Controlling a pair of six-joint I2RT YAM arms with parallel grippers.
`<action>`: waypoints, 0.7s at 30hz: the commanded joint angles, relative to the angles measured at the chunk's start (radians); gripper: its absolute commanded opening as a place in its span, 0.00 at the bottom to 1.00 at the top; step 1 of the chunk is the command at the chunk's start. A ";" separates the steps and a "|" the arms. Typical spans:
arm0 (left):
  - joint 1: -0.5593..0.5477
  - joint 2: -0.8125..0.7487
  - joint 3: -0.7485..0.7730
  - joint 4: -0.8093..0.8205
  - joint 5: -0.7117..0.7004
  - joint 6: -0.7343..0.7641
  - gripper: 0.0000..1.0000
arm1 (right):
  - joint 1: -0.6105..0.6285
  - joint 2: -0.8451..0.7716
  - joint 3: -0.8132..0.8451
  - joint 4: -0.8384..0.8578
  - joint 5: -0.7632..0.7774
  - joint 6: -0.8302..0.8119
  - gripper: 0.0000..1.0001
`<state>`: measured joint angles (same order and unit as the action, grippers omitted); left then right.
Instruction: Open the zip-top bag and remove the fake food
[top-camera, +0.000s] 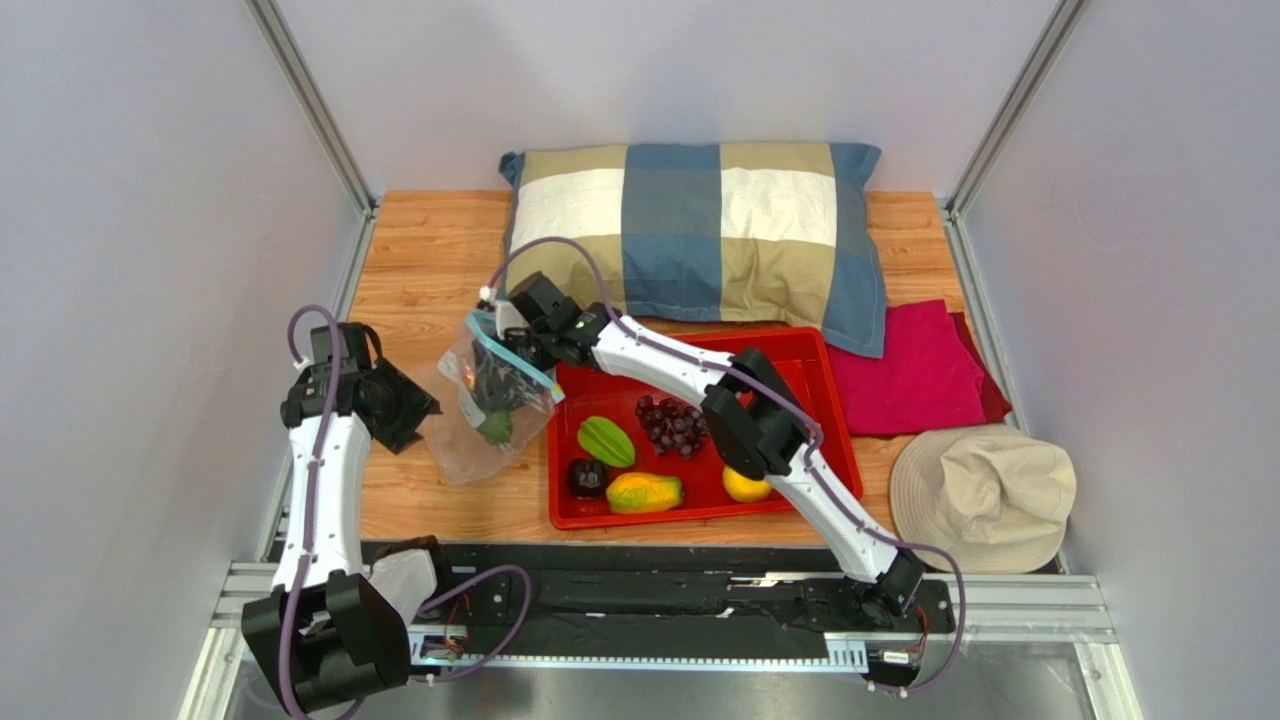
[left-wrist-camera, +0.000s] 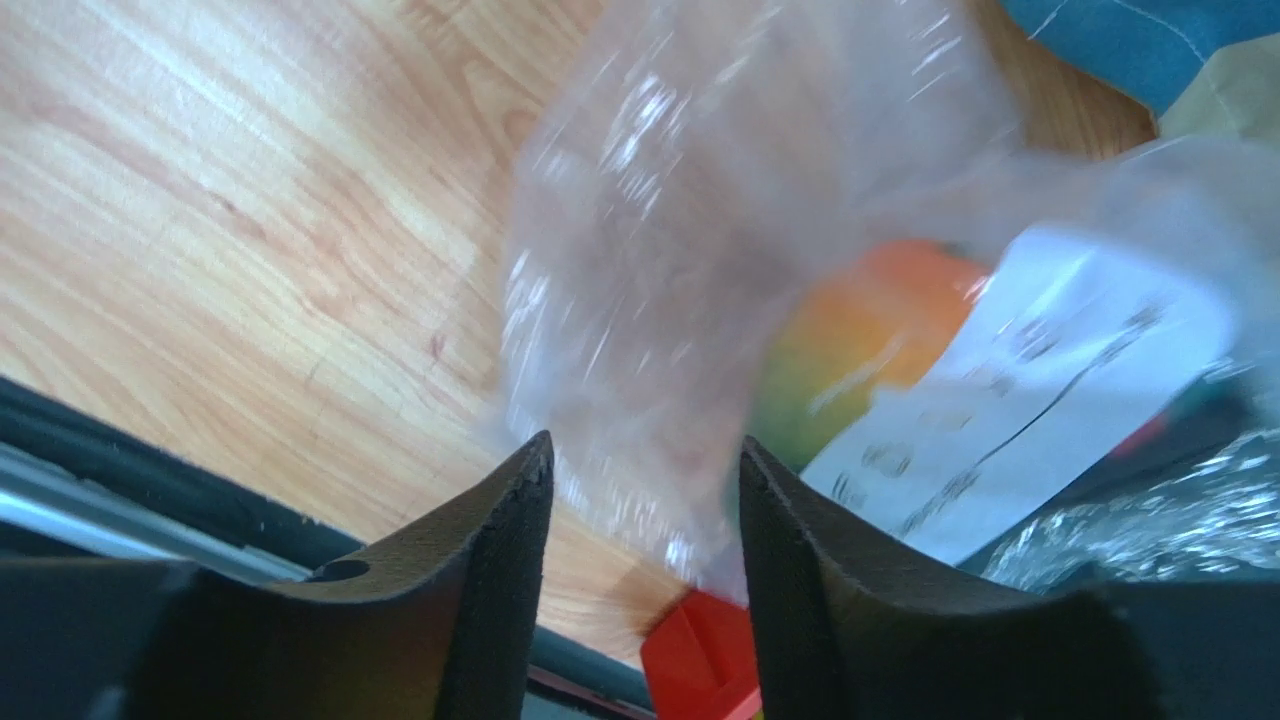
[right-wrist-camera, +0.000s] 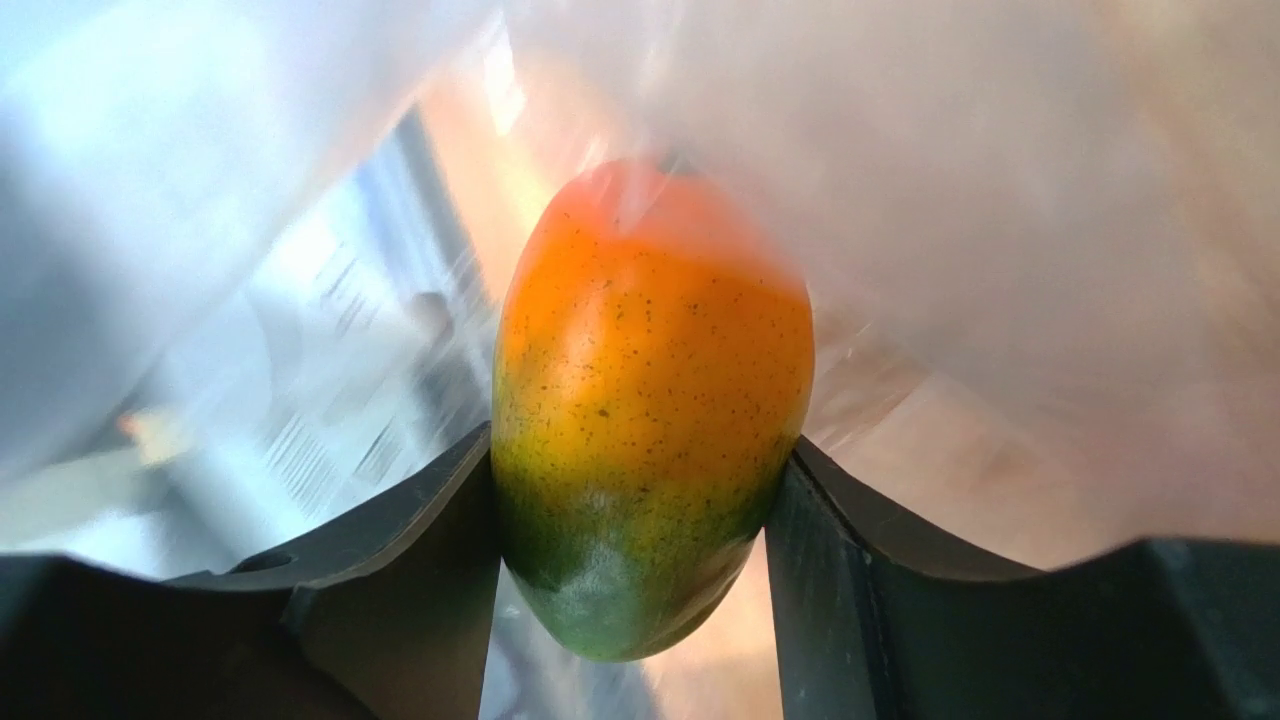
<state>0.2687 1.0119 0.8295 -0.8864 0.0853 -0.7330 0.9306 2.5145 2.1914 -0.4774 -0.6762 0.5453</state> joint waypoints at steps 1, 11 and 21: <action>-0.003 -0.044 0.051 -0.082 0.013 0.026 0.58 | -0.059 -0.140 0.010 0.014 -0.049 0.117 0.02; -0.035 -0.145 0.082 -0.045 0.160 0.029 0.49 | -0.076 -0.180 0.080 -0.121 -0.009 0.148 0.01; -0.088 -0.064 0.362 -0.032 0.327 0.007 0.79 | 0.008 -0.177 0.125 -0.251 0.061 0.030 0.00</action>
<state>0.2016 0.8562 1.1202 -0.9310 0.2806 -0.7383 0.9005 2.4046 2.2799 -0.6937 -0.6434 0.6193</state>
